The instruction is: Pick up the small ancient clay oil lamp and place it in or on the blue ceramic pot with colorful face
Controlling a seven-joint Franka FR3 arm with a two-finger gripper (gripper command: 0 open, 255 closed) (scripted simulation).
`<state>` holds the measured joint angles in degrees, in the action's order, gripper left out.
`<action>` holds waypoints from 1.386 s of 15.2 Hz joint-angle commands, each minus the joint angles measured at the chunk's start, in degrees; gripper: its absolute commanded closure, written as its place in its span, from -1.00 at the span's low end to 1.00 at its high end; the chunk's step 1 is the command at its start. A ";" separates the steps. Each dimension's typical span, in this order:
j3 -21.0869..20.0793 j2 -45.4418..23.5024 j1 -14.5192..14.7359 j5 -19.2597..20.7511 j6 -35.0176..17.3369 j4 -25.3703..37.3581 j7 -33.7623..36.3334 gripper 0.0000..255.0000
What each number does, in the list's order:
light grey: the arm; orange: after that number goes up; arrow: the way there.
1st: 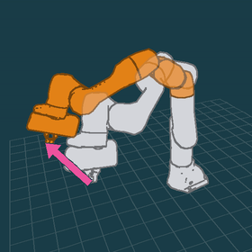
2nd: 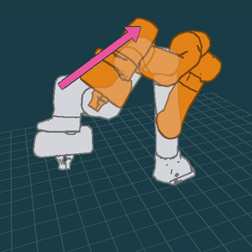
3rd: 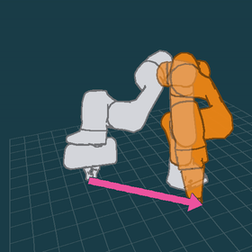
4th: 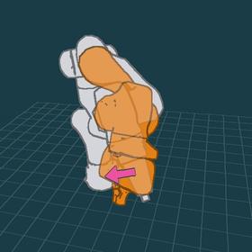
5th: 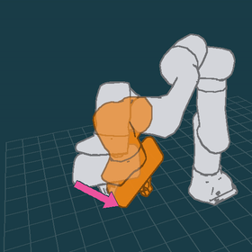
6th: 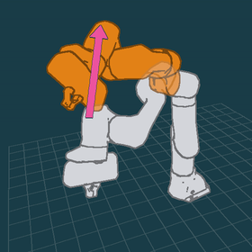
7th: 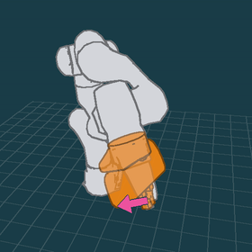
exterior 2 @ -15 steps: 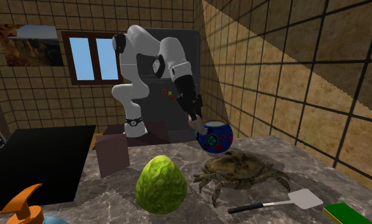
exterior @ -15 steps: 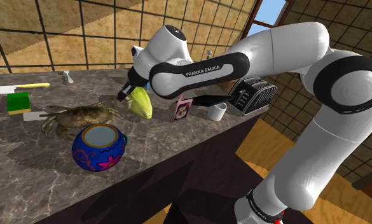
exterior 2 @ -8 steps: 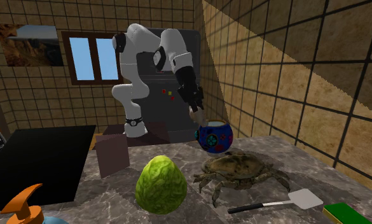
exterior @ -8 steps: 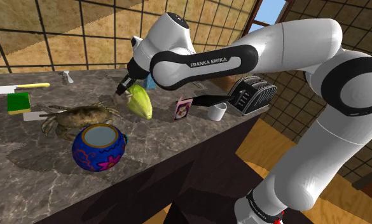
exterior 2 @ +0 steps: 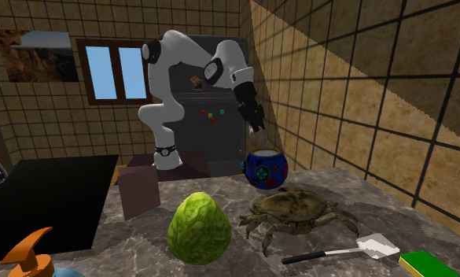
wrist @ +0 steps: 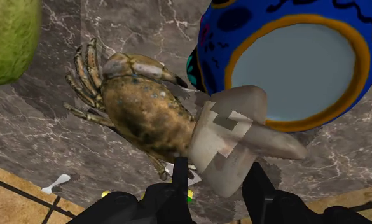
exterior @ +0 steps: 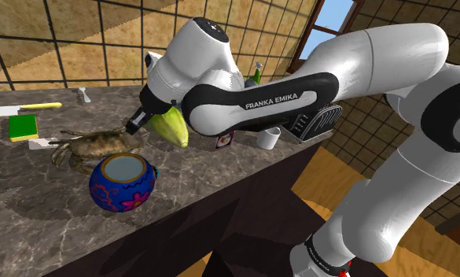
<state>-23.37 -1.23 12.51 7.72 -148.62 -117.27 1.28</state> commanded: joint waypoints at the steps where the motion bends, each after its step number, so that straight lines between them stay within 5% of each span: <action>1: -1.22 -0.14 1.48 2.66 0.60 0.38 4.64 1.00; 17: -1.51 -4.97 3.85 13.53 -7.26 -4.22 16.53 1.00; 21: -1.48 -4.97 3.88 13.52 -7.26 -4.22 16.52 1.00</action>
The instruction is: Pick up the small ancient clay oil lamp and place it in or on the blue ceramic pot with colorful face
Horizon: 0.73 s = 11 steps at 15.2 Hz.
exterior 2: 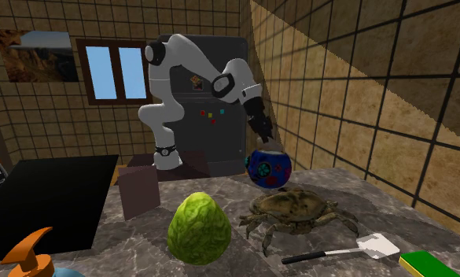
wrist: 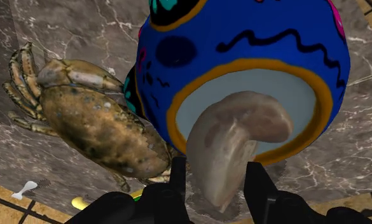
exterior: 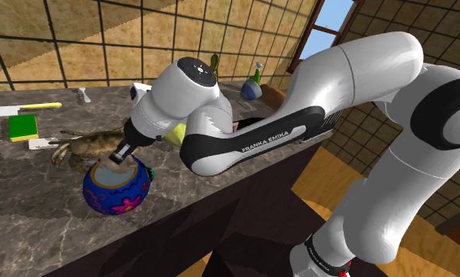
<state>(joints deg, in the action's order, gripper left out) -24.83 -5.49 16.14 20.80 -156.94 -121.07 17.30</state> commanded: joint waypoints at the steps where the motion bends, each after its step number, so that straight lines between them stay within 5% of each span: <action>1: -0.02 -0.71 0.26 0.44 1.06 -0.42 0.50 1.00; 3: 0.02 -0.71 0.30 0.43 1.06 -0.42 0.50 1.00; 4: 0.01 -0.68 0.02 -0.17 1.24 -0.16 -0.32 -1.00; 9: 0.01 -0.71 0.30 0.44 1.06 -0.42 0.50 -1.00; 11: -0.98 3.46 -0.34 -4.11 3.05 -1.89 -2.69 -1.00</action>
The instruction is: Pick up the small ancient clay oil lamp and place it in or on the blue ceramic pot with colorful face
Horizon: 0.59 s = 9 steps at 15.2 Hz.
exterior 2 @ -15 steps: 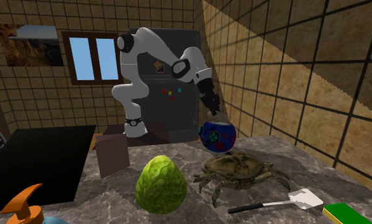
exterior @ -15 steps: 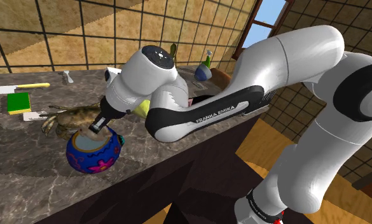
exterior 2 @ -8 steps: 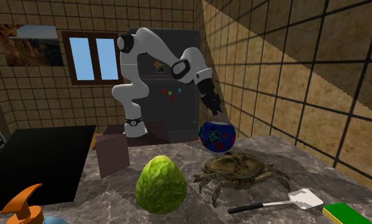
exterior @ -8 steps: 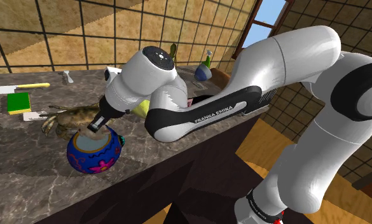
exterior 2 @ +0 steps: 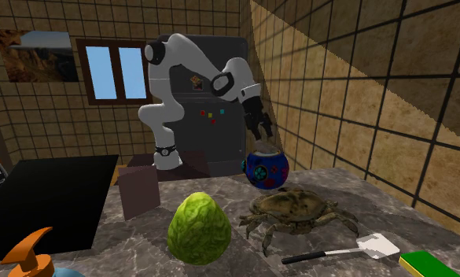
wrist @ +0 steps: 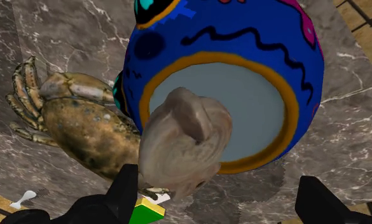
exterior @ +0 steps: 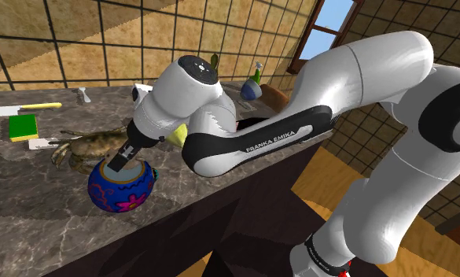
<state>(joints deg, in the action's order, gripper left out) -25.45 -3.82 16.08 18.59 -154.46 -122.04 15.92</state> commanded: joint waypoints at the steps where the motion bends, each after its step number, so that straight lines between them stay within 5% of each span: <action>1: -0.62 3.85 -0.40 -4.11 1.68 -1.51 -2.85 -1.00; 9: -0.53 5.44 -0.21 -5.77 2.62 -1.91 -4.01 -1.00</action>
<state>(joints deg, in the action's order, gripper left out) -25.98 1.61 15.87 12.83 -151.85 -123.94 11.91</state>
